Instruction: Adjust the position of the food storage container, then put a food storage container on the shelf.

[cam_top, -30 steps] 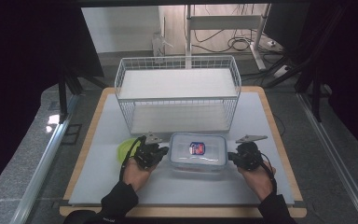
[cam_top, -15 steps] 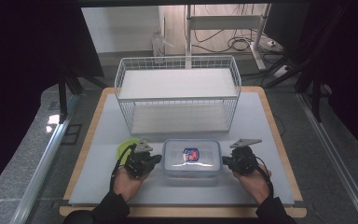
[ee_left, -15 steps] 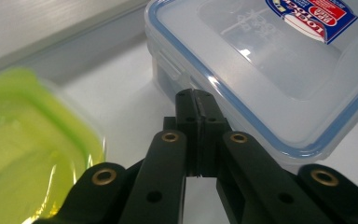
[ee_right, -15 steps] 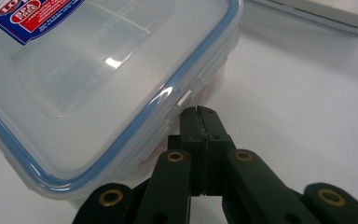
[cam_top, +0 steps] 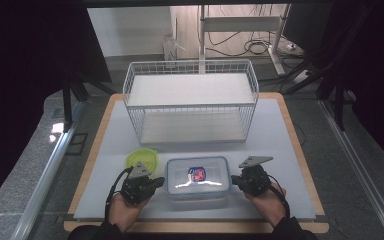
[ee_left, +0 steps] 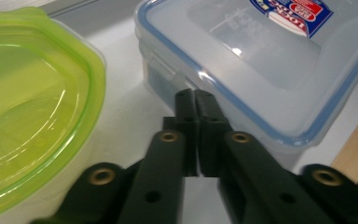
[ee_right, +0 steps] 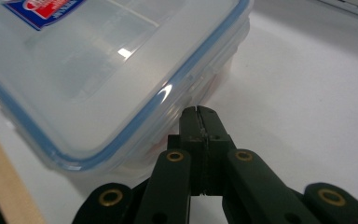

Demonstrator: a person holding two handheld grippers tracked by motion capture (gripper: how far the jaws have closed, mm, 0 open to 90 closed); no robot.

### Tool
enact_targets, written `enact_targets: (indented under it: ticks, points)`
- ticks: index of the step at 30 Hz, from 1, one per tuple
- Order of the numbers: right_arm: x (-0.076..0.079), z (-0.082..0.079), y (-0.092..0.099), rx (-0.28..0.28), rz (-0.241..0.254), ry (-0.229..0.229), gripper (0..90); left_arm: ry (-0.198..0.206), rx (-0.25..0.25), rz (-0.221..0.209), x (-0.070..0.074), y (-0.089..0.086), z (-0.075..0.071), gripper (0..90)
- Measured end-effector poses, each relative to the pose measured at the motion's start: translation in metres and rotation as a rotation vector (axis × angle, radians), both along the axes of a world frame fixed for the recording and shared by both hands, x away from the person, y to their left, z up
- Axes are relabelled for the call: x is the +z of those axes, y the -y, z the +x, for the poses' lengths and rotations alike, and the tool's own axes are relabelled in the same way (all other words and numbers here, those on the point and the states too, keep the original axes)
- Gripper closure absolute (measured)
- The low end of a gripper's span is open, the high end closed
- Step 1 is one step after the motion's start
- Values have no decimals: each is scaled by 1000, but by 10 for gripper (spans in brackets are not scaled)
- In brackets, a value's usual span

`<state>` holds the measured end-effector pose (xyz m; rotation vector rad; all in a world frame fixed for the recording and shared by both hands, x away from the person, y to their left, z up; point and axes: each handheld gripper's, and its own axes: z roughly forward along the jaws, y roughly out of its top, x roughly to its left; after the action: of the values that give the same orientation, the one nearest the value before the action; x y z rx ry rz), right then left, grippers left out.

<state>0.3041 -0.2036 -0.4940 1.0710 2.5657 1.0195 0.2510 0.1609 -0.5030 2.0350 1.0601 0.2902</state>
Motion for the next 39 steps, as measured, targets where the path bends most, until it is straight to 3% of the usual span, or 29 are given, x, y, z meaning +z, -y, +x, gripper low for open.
enact_targets:
  ticks: [2, 3, 6, 8, 12, 16, 20, 22, 25, 30, 32, 36, 39]
  points:
    - [2, 0, 6, -4, 0, 15, 890, 23, 13, 20, 0, -5, -3, 755]
    - [4, 0, 9, -10, -8, 30, 859, 38, 18, 24, 0, -9, -5, 692]
    - [6, 4, 22, -26, 35, 28, 730, 71, 30, 23, 0, -16, -10, 518]
    - [5, 5, 25, -35, 35, 36, 643, 86, 10, 8, -1, -19, -11, 399]
    - [8, 7, 27, -43, 58, 61, 459, 96, -39, -12, -3, -19, -11, 275]
    - [9, 8, 30, -42, 78, 68, 330, 80, -81, -27, -5, -17, -9, 222]
    - [9, 8, 32, -35, 87, 74, 279, 75, -107, -40, -6, -14, -9, 194]
    - [12, 7, 32, -28, 98, 90, 237, 69, -129, -69, -6, -13, -8, 156]
    - [15, 6, 32, -20, 110, 100, 199, 40, -158, -106, -6, -13, -6, 117]
    - [19, 5, 30, -8, 123, 100, 162, -7, -176, -119, -5, -10, -3, 105]
    - [22, 3, 27, 2, 139, 93, 152, -40, -177, -121, -6, -9, 1, 91]
    - [26, 1, 23, 19, 164, 75, 144, -60, -174, -129, -7, -6, 6, 86]
    - [25, 2, 19, 34, 180, 32, 140, -98, -190, -148, -8, 0, 15, 72]
